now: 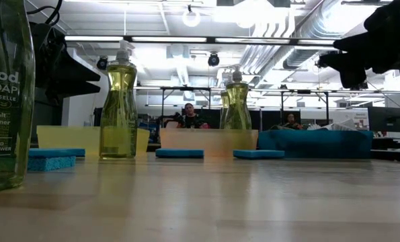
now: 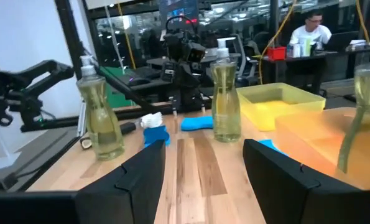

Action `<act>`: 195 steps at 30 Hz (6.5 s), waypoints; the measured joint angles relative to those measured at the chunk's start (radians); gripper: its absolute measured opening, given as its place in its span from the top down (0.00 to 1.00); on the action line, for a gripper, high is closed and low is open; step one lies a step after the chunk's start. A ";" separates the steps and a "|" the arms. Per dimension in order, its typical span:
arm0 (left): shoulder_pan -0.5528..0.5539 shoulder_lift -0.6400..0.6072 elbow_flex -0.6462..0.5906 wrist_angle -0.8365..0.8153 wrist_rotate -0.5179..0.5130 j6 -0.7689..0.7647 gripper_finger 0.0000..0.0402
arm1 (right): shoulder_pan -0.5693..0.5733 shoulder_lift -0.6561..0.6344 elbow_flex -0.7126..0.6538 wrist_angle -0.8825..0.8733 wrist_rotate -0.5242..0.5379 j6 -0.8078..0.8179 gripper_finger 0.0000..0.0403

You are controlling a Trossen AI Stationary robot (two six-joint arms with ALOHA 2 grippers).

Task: Pick & Place Kitchen Sink Supplies
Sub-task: Put the transparent soap dispenser into the orange bin

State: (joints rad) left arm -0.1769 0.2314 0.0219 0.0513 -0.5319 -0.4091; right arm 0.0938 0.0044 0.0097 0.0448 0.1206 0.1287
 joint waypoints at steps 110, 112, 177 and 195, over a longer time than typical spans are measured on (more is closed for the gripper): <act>0.000 0.409 0.256 0.063 -0.236 0.269 0.14 | -0.002 0.008 -0.002 -0.010 -0.016 -0.025 0.48; 0.000 0.437 0.256 0.089 -0.235 0.269 0.14 | -0.002 0.008 -0.002 -0.010 -0.016 -0.025 0.48; 0.000 0.728 0.274 0.472 -0.342 0.273 0.29 | -0.002 0.008 -0.002 -0.010 -0.016 -0.025 0.48; 0.000 0.726 0.311 0.421 -0.291 0.314 0.29 | -0.002 0.008 -0.002 -0.010 -0.016 -0.025 0.48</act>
State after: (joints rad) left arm -0.1768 0.9577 0.3325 0.4727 -0.8230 -0.0948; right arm 0.0914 0.0120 0.0082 0.0349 0.1047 0.1040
